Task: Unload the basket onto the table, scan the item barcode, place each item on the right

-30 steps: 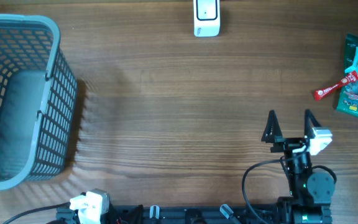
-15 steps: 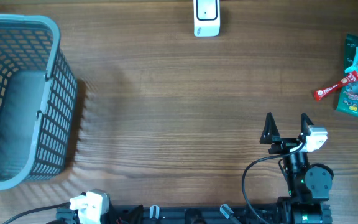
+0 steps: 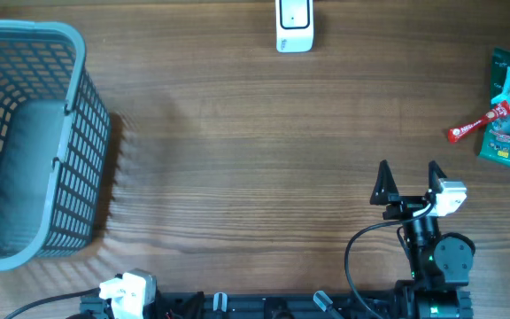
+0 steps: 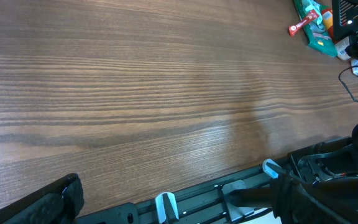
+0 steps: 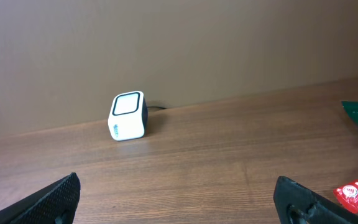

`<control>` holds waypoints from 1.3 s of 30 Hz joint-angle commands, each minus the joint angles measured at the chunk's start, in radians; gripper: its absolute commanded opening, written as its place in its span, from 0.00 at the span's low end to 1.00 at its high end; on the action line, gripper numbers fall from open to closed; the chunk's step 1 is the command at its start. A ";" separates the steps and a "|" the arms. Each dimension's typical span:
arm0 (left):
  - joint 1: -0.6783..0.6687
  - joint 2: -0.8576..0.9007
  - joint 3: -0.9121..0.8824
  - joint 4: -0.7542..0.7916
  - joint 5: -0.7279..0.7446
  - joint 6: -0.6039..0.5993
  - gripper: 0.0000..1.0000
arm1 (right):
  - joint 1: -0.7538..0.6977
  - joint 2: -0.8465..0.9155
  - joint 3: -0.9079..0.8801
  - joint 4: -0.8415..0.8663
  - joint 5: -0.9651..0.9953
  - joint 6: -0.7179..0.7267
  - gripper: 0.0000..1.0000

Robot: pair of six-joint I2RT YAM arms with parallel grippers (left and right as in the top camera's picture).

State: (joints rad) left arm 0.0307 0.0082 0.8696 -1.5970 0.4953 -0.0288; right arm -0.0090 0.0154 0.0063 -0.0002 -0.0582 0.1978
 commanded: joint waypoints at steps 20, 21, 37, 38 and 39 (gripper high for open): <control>-0.053 -0.004 -0.345 0.978 0.009 0.130 1.00 | 0.006 -0.011 -0.001 0.002 0.016 0.012 1.00; -0.053 -0.004 -0.386 1.033 0.008 0.130 1.00 | 0.006 -0.011 -0.001 0.002 0.016 0.012 1.00; -0.055 -0.004 -0.692 1.322 -0.127 0.283 1.00 | 0.006 -0.011 -0.001 0.002 0.016 0.012 1.00; -0.055 -0.004 -0.703 1.330 -0.128 0.283 1.00 | 0.006 -0.011 -0.001 0.002 0.016 0.012 1.00; -0.055 -0.004 -0.721 1.349 -0.135 0.283 1.00 | 0.006 -0.011 -0.001 0.002 0.016 0.012 1.00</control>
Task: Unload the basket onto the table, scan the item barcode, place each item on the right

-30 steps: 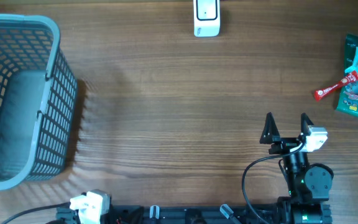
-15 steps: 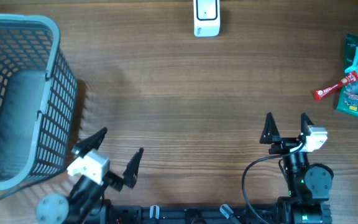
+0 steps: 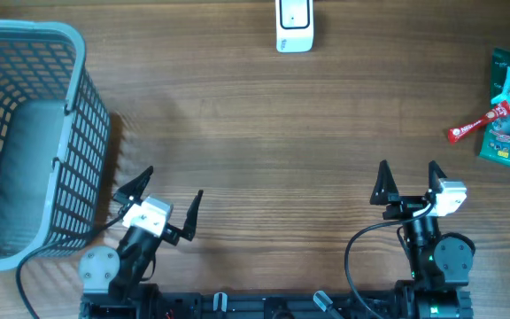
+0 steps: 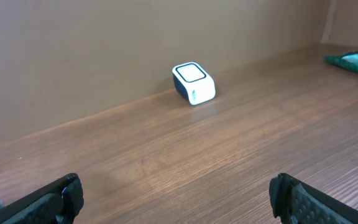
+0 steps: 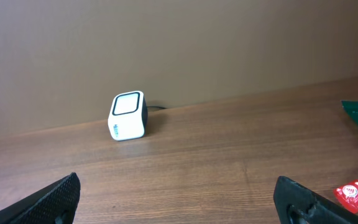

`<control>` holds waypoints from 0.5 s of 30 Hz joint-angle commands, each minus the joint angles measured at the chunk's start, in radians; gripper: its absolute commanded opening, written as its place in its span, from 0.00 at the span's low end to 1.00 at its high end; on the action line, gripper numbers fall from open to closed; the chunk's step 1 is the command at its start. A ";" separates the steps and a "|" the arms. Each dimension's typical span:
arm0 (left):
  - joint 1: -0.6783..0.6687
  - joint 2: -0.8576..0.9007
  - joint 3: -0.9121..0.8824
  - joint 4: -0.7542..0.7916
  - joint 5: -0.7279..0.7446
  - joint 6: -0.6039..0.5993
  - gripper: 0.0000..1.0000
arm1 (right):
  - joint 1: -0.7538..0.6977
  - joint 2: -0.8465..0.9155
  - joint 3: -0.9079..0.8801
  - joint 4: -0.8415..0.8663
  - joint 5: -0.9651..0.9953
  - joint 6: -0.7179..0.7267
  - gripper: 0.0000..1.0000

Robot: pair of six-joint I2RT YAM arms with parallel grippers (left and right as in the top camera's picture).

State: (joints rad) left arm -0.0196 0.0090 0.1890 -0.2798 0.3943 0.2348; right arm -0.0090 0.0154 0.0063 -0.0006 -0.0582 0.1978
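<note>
A white barcode scanner (image 3: 294, 25) stands at the table's far edge, also in the left wrist view (image 4: 193, 83) and the right wrist view (image 5: 128, 116). At the far right lie a red tube-shaped packet (image 3: 478, 124) and, under it, a green packet; the red one shows at the right wrist view's corner (image 5: 356, 190). My left gripper (image 3: 174, 182) hangs open near the front left, beside the basket, nothing between its fingers (image 4: 176, 193). My right gripper (image 3: 408, 166) is open at the front right, empty (image 5: 178, 193), well short of the packets.
A grey plastic mesh basket (image 3: 87, 151) fills the left side of the table, close to my left gripper. Bare wooden tabletop (image 3: 264, 133) stretches between the grippers and the scanner.
My left arm was tucked at the table's front edge with its camera looking across the table. Now it stands out over the table beside the basket, open, facing the scanner. The right arm has not moved.
</note>
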 commanded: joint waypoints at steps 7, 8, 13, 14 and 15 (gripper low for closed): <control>-0.005 -0.005 -0.107 0.142 -0.150 -0.086 1.00 | 0.006 -0.011 -0.001 0.003 0.016 0.011 1.00; -0.005 -0.005 -0.111 0.142 -0.156 -0.086 1.00 | 0.006 -0.011 -0.001 0.003 0.016 0.012 1.00; -0.005 -0.005 -0.148 0.154 -0.180 -0.086 1.00 | 0.006 -0.011 -0.001 0.003 0.016 0.012 1.00; -0.005 -0.005 -0.160 0.174 -0.187 -0.086 1.00 | 0.006 -0.011 -0.001 0.003 0.016 0.011 1.00; -0.005 -0.005 -0.170 0.200 -0.192 -0.086 1.00 | 0.006 -0.011 -0.001 0.003 0.016 0.012 1.00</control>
State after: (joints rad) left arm -0.0196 0.0090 0.0555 -0.1261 0.2394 0.1658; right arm -0.0090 0.0154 0.0063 -0.0006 -0.0582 0.1978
